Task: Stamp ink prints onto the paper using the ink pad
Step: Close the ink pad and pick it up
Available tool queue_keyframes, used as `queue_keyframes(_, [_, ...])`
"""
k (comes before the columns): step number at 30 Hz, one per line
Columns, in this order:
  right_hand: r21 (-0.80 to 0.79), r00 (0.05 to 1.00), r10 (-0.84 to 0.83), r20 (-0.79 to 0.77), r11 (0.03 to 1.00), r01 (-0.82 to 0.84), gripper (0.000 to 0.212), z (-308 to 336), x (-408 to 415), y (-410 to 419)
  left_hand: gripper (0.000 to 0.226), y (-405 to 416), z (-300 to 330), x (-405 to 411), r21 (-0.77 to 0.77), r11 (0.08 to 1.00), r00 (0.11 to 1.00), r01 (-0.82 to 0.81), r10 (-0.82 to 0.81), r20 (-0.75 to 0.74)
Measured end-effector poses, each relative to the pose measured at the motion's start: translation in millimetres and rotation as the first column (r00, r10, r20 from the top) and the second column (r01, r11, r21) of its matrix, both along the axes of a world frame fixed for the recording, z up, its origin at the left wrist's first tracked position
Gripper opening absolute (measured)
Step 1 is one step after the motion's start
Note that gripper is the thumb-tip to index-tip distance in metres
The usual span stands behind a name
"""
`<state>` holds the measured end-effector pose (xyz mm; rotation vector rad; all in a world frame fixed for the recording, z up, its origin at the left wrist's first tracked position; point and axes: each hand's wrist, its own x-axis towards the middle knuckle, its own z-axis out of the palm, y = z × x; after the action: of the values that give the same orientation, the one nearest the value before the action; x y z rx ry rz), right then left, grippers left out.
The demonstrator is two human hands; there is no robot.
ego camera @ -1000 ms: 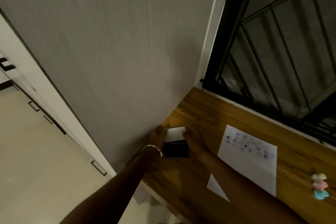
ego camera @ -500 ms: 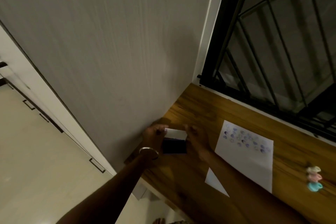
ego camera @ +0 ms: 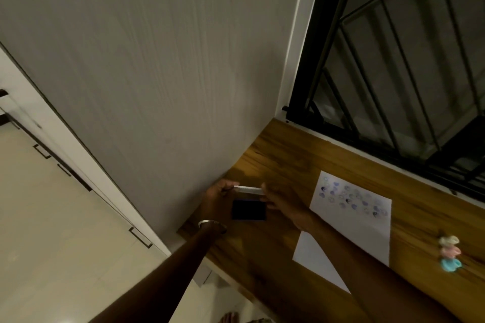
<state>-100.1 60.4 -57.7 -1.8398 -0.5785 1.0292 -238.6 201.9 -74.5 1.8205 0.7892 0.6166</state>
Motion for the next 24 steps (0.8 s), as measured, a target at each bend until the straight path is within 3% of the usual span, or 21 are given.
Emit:
queue_keyframes(3, [0.056, 1.000, 0.006, -0.028, 0.998, -0.004, 0.023, 1.2, 3.7, -2.0, 0.013, 1.4, 1.4, -3.4, 0.059, 0.997, 0.997, 0.049, -0.045, -0.065])
queue_keyframes(8, [0.077, 0.995, 0.100, 0.008, 0.992, -0.100, 0.034, -0.9, 5.0, -10.6, 0.026, 0.7, -5.4, -10.2, 0.254, 0.930, 0.950, 0.265, -0.208, -0.231])
queue_keyframes(12, [0.086, 0.988, 0.141, 0.057, 0.986, -0.146, 0.046, -3.9, 0.8, -13.4, 0.055, -4.0, -0.1, -10.2, 0.207, 0.900, 0.874, 0.385, -0.283, -0.395])
queue_keyframes(20, [0.071, 0.977, 0.166, 0.132, 0.982, -0.176, 0.054, -20.8, 0.0, -13.4, 0.058, -10.3, 6.6, -13.0, 0.207, 0.871, 0.832, 0.446, -0.318, -0.455])
queue_keyframes(24, [-0.010, 0.942, 0.210, 0.263, 0.977, -0.215, 0.058, -34.4, 1.1, -13.8, 0.066, -10.1, 8.1, -10.8, 0.168, 0.867, 0.800, 0.470, -0.337, -0.497])
